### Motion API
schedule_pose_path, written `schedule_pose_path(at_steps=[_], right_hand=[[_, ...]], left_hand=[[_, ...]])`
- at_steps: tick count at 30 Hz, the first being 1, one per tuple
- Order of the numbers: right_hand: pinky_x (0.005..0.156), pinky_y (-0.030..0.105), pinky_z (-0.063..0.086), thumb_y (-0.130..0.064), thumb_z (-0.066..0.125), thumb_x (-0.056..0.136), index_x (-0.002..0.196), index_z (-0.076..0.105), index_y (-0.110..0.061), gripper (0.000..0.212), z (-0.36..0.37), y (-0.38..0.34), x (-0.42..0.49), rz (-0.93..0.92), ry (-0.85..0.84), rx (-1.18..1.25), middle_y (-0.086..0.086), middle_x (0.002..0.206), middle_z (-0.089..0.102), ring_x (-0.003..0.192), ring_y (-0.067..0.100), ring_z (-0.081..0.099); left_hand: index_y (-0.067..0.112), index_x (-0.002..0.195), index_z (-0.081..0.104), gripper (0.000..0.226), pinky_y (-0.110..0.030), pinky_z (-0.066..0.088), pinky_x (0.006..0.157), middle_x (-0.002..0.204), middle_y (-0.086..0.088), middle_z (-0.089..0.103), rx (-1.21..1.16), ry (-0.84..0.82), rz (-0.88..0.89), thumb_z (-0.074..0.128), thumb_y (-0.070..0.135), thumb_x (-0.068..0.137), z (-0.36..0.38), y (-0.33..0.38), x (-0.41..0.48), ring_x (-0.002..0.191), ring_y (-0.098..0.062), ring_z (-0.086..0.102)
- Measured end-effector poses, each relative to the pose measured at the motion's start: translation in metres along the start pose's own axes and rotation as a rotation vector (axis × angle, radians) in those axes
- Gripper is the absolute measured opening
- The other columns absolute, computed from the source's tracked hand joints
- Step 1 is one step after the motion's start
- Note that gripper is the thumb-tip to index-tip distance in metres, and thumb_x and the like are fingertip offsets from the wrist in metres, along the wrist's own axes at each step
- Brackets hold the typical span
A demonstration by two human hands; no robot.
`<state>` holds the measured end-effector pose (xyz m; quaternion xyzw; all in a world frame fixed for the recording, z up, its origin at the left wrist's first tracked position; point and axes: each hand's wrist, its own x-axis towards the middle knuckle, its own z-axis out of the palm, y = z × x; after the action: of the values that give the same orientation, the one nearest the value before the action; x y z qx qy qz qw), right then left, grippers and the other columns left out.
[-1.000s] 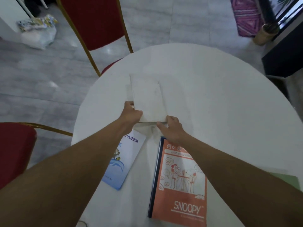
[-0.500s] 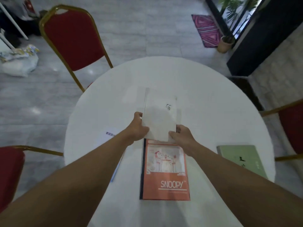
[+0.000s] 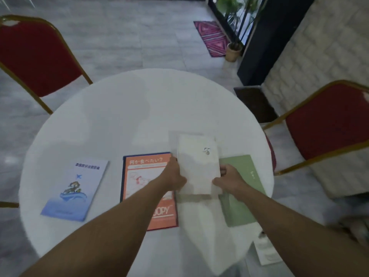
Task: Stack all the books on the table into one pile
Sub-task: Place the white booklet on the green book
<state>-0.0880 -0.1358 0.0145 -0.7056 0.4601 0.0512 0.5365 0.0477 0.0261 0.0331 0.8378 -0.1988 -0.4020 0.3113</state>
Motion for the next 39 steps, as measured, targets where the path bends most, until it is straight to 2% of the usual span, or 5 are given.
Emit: schedule_pose_path(at_steps=[9,17,27,35,39], right_hand=[[0.089,0.035,0.054,-0.01,0.07,0.078,0.131,0.051,-0.013,0.056,-0.092,0.076,-0.016,0.031,0.051,-0.194,0.003,0.12,0.066,0.106,0.022,0.063],[0.104,0.039,0.045,-0.037,0.075,0.081,0.134,0.046,-0.011,0.065,-0.104,0.101,-0.006,0.079,0.094,-0.486,0.014,0.135,0.038,0.127,0.031,0.042],[0.113,0.039,0.034,-0.034,0.054,0.098,0.158,0.012,-0.006,0.078,-0.102,0.103,0.002,0.026,0.021,-0.626,0.014,0.16,0.024,0.143,0.034,0.032],[0.104,0.04,0.043,-0.031,0.059,0.094,0.142,0.036,-0.006,0.059,-0.105,0.096,0.005,0.015,0.016,-0.713,0.014,0.146,0.043,0.132,0.033,0.043],[0.108,0.042,0.039,-0.03,0.061,0.092,0.148,0.029,-0.007,0.069,-0.103,0.084,0.008,-0.074,0.047,-0.78,0.011,0.154,0.034,0.139,0.032,0.035]], left_hand=[[-0.008,0.14,0.024,0.068,-0.029,0.041,0.102,0.14,-0.021,0.037,0.275,-0.116,0.025,0.061,0.022,0.092,0.123,0.044,0.003,0.128,-0.03,0.045],[-0.009,0.15,-0.015,0.092,-0.039,0.029,0.116,0.16,-0.027,0.01,0.456,-0.216,-0.026,0.052,0.025,0.098,0.167,0.05,-0.007,0.145,-0.038,0.027],[-0.003,0.153,-0.006,0.092,-0.04,0.037,0.111,0.157,-0.024,0.016,0.448,-0.182,-0.019,0.057,0.032,0.096,0.167,0.054,-0.008,0.139,-0.039,0.037],[0.002,0.154,0.002,0.087,-0.038,0.041,0.104,0.151,-0.018,0.027,0.472,-0.21,-0.016,0.057,0.032,0.095,0.157,0.053,-0.007,0.134,-0.035,0.043],[0.003,0.148,0.02,0.07,-0.038,0.046,0.101,0.146,-0.018,0.033,0.461,-0.142,0.02,0.057,0.028,0.094,0.134,0.05,-0.001,0.127,-0.035,0.049]])
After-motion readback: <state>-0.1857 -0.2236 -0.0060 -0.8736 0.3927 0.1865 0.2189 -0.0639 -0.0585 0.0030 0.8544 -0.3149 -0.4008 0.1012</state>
